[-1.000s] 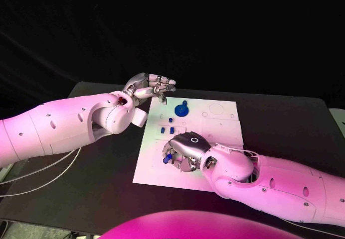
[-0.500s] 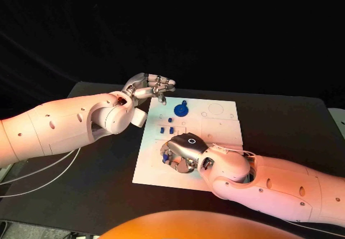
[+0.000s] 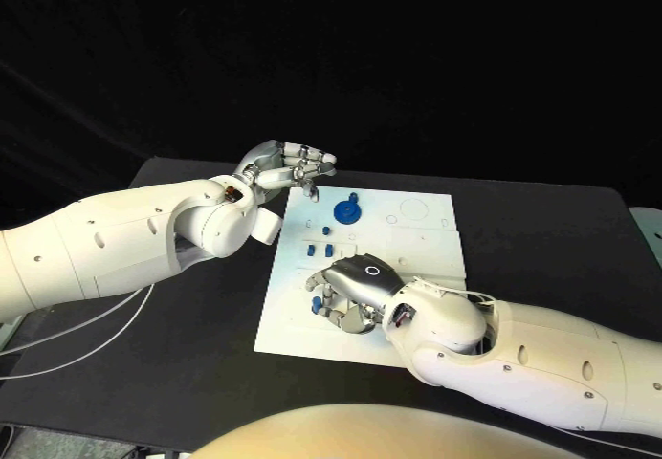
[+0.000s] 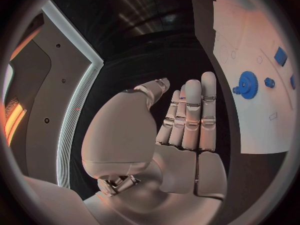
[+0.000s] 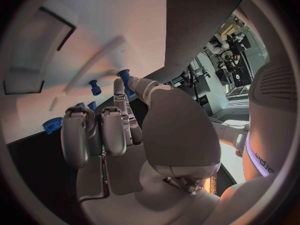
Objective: Assemble the parts on the task board
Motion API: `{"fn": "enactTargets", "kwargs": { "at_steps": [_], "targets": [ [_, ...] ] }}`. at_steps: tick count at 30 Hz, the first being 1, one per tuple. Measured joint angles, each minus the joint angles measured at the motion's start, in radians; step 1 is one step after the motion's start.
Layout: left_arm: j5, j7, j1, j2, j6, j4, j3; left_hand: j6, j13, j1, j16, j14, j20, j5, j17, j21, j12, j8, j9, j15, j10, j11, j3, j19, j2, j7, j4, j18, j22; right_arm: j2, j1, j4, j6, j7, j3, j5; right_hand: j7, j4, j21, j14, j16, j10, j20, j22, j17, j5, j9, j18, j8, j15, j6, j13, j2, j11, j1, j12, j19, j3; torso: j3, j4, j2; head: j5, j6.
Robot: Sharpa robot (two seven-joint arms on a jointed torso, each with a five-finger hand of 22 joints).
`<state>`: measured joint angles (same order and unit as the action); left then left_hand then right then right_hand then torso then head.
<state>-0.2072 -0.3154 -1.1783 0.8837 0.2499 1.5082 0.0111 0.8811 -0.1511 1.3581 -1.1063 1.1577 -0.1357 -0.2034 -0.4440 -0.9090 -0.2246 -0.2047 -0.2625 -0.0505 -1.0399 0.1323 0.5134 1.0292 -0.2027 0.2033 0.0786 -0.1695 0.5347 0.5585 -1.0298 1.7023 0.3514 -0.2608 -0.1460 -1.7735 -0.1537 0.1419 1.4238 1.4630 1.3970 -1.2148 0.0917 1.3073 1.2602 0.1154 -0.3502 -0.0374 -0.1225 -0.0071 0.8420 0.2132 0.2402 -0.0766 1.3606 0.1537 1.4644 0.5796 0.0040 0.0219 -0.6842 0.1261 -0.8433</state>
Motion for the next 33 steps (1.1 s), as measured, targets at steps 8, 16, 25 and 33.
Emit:
{"fn": "enactTargets", "kwargs": {
  "at_steps": [8,16,25,33],
  "targets": [
    [-0.001,0.002,0.0,0.003,-0.001,0.0,0.0,0.0,0.0,0.0,0.0,0.0,0.0,0.0,0.0,0.0,-0.004,0.0,0.0,0.0,0.0,0.0,-0.003,0.0,0.0,0.0,-0.003,0.0,-0.001,0.097,0.0,0.073,0.102,0.018,0.008,0.03,0.009,-0.007,0.015,0.004,0.0,-0.035,0.0,0.001,0.002,-0.005,-0.004,0.0,-0.004,-0.004,0.011,0.025,0.004,0.019,-0.004,0.019,0.0,-0.007,-0.0002,0.001,0.001,-0.004,0.002],
    [-0.001,0.002,0.0,0.01,-0.003,0.0,0.001,0.0,0.0,0.0,0.0,0.0,0.0,0.0,0.0,0.0,-0.004,0.0,0.0,0.0,0.0,0.0,-0.003,0.0,0.0,0.0,-0.003,0.0,-0.001,0.293,-0.066,0.148,0.192,0.095,0.018,0.298,0.032,0.007,0.049,0.004,0.032,-0.089,-0.023,0.001,0.035,0.06,-0.08,0.0,-0.133,-0.03,0.13,0.268,-0.01,0.04,-0.059,0.286,0.002,-0.114,-0.0017,0.0048,0.004,-0.021,0.009],
    [-0.002,0.002,0.0,0.017,-0.008,0.001,0.002,-0.004,-0.001,0.0,0.0,0.0,0.0,0.0,0.001,0.0,-0.004,0.0,0.001,0.0,0.003,0.003,-0.004,0.0,0.0,0.004,-0.004,0.0,-0.002,0.506,-0.102,0.222,0.161,0.084,0.013,0.507,0.052,0.09,0.115,0.002,0.085,-0.204,-0.033,0.001,0.048,0.066,-0.185,0.016,-0.21,-0.038,0.128,1.093,-0.026,0.057,-0.128,1.155,0.001,-0.218,-0.0035,0.0179,0.01,-0.061,0.016],
    [-0.005,0.0,0.0,0.017,-0.018,0.001,0.005,-0.004,-0.001,0.0,0.0,0.0,-0.001,0.0,0.001,0.0,-0.008,0.0,0.001,0.0,0.007,0.0,-0.006,-0.001,0.0,0.004,-0.006,0.0,-0.002,0.585,-0.086,0.253,0.106,-0.011,0.001,0.507,0.052,0.148,0.144,0.002,0.105,-0.205,-0.033,0.001,0.048,0.077,-0.205,0.031,-0.21,-0.038,0.118,1.095,-0.026,0.056,-0.156,1.177,0.001,-0.276,-0.0061,0.0268,0.016,-0.093,0.017]
  ]
}}
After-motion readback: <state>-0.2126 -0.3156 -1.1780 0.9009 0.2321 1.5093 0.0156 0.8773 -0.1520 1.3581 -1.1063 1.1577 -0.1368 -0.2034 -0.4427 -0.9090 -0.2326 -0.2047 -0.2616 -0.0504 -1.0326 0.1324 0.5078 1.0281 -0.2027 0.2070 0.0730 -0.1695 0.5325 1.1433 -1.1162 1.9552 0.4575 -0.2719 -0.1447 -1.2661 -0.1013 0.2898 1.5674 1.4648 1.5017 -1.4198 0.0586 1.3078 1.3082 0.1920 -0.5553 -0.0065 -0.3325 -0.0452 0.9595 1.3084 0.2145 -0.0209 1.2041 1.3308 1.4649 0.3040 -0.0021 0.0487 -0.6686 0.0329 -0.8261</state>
